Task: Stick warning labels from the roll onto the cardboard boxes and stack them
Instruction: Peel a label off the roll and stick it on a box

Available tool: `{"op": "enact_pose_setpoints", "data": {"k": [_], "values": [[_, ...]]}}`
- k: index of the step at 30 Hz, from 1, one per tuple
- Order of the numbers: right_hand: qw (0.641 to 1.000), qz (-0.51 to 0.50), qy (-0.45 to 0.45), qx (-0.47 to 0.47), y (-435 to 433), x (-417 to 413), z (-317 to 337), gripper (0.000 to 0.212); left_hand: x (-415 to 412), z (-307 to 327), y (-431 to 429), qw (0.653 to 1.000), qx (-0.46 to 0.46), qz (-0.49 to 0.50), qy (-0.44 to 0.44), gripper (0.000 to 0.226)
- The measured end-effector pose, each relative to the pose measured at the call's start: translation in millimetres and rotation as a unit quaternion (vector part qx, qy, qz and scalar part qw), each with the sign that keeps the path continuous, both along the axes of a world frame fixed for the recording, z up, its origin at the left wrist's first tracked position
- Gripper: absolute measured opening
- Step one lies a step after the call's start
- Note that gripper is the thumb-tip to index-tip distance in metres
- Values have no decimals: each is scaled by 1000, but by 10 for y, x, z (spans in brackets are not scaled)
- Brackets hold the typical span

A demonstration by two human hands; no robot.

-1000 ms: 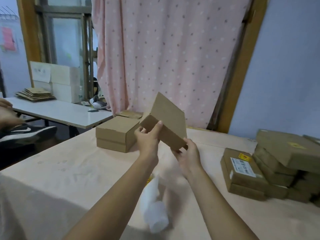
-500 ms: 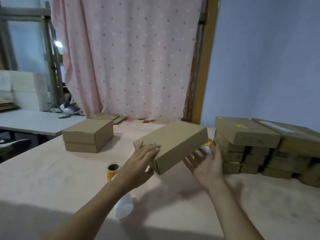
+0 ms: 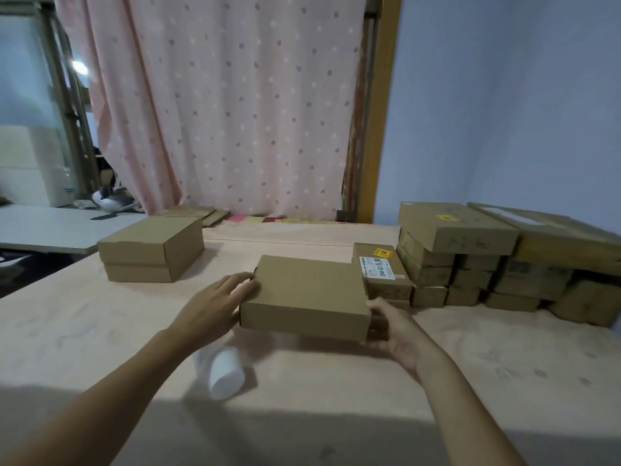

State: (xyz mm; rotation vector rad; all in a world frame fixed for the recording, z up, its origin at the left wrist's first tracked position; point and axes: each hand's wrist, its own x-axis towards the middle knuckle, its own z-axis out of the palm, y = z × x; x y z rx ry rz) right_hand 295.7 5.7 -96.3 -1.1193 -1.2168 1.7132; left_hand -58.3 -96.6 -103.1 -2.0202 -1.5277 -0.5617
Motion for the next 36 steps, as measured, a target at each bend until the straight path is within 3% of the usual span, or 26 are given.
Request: {"op": "enact_pose_setpoints", "data": {"k": [3,7,10,14,18,20,24,27,31,36], "values": [[1000,8,-27,9,-30,-49,-35,31,-75,-124,-9,994,-48,64,-73,54],[1000,-18,-26,1,7,-129,-103,29,-173,-158,-22,971,-59,155,-172,18],[999,-31,-39,0,53,-146,-181,32,-224,-170,-46,956,-101,200,-188,29],[995,-26,-89,25,47,-189,-191,31,-204,-162,-101,949,-85,241,-185,43],[991,-29,-127,40,46,-236,-159,29,-181,-127,-130,927,-134,310,-161,41],[986,-33,-154,52,66,-263,-160,30,-171,-128,-138,920,-132,316,-193,35],[964,-58,-238,107,98,-329,-162,33,-183,-102,-122,922,-159,327,-133,17],[932,-62,-317,165,118,-336,-171,46,-195,-90,-123,921,-170,321,-139,12],[919,-86,-341,180,58,-312,-156,33,-158,-93,-136,916,-182,306,-186,26],[893,-150,-339,255,39,-330,-145,16,-171,-101,-170,917,-102,261,-285,25]]}}
